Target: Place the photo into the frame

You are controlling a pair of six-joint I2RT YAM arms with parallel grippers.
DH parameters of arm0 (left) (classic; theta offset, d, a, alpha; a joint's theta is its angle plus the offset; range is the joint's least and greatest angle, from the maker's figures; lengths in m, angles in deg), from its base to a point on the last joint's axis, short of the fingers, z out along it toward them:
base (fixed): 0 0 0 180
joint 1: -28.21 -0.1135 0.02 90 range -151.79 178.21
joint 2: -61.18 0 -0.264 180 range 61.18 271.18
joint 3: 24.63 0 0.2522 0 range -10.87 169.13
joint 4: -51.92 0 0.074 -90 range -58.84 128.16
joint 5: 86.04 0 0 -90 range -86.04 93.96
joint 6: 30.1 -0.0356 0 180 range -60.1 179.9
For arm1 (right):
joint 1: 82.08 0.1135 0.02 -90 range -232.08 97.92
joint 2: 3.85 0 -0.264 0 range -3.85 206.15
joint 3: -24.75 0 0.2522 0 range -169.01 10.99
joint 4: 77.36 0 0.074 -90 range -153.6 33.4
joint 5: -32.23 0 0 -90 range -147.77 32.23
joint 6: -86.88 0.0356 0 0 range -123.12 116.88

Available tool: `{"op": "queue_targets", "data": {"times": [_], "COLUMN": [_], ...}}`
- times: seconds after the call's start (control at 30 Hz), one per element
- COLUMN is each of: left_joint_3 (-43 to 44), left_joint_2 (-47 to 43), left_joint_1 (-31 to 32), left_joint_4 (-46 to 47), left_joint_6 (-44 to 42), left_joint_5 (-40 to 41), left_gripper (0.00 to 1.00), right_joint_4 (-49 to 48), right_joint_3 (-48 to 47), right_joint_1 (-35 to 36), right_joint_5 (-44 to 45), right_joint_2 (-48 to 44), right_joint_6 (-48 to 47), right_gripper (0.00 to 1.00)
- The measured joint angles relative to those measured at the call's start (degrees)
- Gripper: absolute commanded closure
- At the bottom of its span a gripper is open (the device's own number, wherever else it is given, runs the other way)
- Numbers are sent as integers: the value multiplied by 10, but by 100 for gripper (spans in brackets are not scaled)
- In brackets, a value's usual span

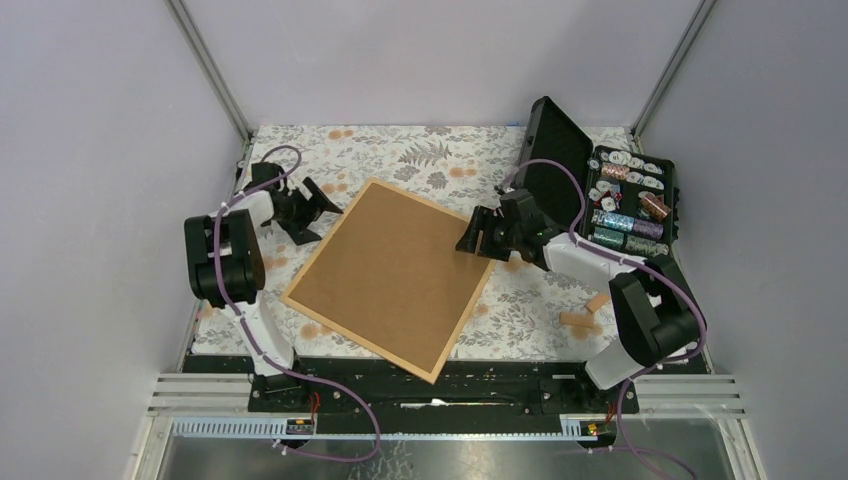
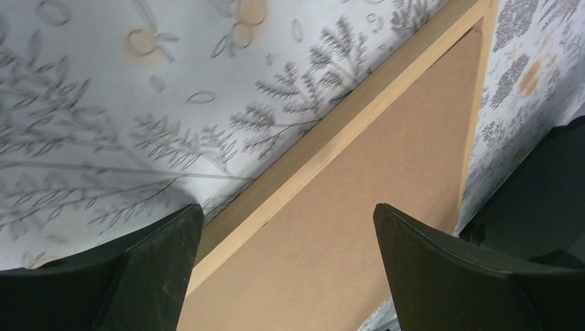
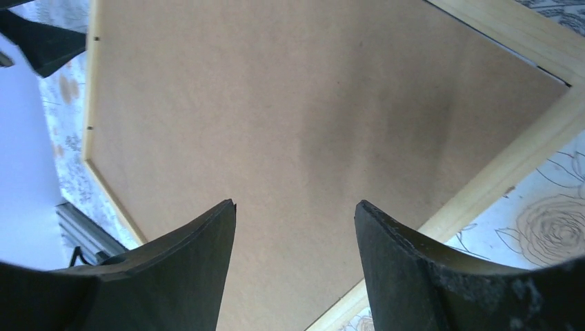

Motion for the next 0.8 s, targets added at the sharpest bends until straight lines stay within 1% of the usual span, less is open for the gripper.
{"op": "queue_targets", "data": {"times": [0.13,0.27,0.4,0.5,0.57,0.63,0.7,0.8], "left_joint_3": [25,31,31,29,28,28,28,28], "left_joint_2": [24,34,38,38,38,38,39,41], "left_joint_1": [12,15,14,14,14,14,14,14], "left_joint_4": [9,19,26,31,34,36,38,42], "left_joint_6": [4,5,5,5,4,4,4,4], "left_joint_5": [-22,-43,-54,-58,-60,-61,-64,-68], "left_gripper": [1,1,1,1,1,1,1,1], "right_joint_4": [-54,-66,-16,38,57,78,82,60], "right_joint_3": [26,37,27,10,7,8,10,43], "right_joint_1": [-4,-5,8,33,46,54,55,45], "right_joint_5": [-19,-27,-4,30,44,53,62,64], "right_joint_2": [-7,-13,-16,-19,-29,-50,-68,-105], "right_joint_6": [11,7,-10,-23,-27,-26,-19,12], "right_gripper": [29,26,23,21,20,21,25,30]}}
